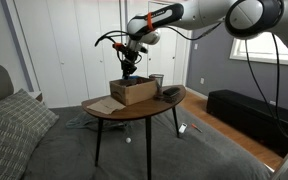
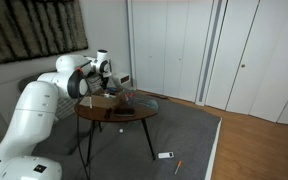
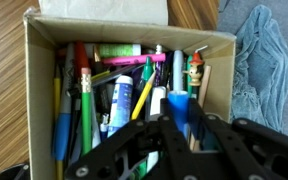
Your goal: Remove the blue marker from the box and put it on the basket
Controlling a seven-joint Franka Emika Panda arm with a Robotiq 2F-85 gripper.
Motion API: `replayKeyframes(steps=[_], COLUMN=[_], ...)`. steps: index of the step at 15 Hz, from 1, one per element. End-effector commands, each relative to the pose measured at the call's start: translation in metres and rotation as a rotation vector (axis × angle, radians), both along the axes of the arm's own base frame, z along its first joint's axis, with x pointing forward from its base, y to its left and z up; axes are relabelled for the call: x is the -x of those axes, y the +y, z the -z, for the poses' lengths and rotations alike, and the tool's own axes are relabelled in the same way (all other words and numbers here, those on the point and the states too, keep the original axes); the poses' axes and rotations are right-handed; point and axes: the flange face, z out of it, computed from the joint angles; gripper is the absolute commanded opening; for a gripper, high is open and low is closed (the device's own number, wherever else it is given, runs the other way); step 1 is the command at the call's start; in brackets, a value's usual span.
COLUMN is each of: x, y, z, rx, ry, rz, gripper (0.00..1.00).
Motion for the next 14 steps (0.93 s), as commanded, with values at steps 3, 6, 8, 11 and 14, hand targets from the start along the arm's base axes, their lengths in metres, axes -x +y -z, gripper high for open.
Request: replayKeyframes(steps=[3,6,8,11,14], x=[0.023,0.028,0.03,0.039,0.049], y=[-0.026,-0.056,-0.08,-0.115,-0.144], z=[-0.035,-0.051,-0.06,-0.067,-0.067], rx=[0.012,-0.003,-0.003,-0.007,-0.014], ry=[-0.036,-0.08,-0.118,-0.144,-0.139], rz=[0.094,0.176,0.234,0.305,0.364], gripper=[0.05,0.05,0.05,0.05,0.05])
